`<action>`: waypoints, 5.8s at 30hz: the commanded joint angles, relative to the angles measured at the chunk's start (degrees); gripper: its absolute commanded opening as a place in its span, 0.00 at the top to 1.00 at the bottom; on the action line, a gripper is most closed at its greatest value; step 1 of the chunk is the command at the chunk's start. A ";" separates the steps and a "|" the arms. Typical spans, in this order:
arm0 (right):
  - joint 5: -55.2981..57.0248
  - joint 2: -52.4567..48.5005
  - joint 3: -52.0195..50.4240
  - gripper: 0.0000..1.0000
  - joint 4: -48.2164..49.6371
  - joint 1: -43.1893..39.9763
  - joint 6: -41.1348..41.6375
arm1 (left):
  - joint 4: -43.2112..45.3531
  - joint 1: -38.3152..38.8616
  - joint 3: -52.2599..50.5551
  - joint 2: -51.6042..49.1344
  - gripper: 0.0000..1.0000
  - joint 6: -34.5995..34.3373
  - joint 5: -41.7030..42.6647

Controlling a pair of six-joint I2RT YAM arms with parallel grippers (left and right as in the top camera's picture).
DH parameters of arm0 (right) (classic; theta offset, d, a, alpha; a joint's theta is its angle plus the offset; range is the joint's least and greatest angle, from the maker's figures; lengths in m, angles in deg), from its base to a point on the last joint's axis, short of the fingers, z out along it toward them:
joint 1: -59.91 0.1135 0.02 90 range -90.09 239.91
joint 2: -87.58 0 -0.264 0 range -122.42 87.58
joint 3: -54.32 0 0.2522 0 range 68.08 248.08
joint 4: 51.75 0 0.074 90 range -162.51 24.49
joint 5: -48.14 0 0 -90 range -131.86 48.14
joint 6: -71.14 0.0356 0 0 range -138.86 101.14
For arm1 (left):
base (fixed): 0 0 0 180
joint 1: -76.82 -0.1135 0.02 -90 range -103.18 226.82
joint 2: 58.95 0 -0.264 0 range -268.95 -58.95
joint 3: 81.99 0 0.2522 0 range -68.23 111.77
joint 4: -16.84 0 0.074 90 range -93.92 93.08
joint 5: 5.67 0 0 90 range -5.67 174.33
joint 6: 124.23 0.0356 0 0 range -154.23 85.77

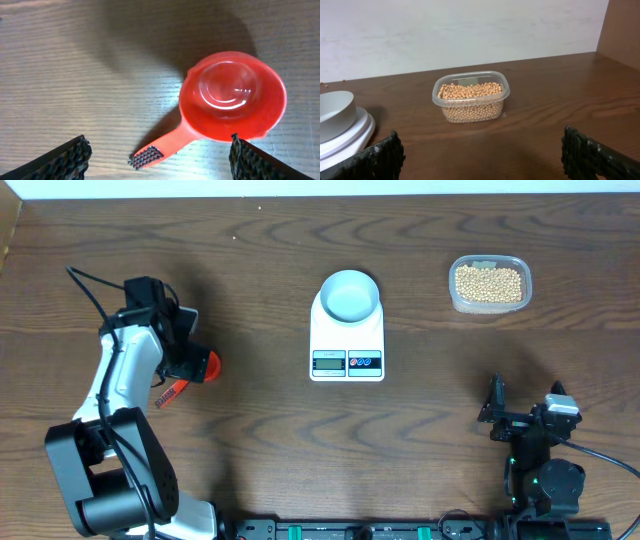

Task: Scoop item into bowl and weigh 50g on scale
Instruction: 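Lower the left gripper and grasp the red scoop handle, then lift the red scoop with the left gripper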

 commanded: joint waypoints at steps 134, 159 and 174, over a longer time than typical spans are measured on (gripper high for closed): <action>0.13 0.39 -0.09 0.01 -0.22 0.50 0.48 | 4.59 14.12 0.96 15.10 0.93 -48.41 4.92; 0.13 0.39 -0.09 0.01 -0.22 0.50 0.50 | 1.81 16.37 0.96 15.10 0.93 -70.51 6.19; 0.13 0.39 -0.09 0.01 -0.22 0.50 0.48 | 1.70 16.37 0.96 15.10 0.93 -73.72 7.02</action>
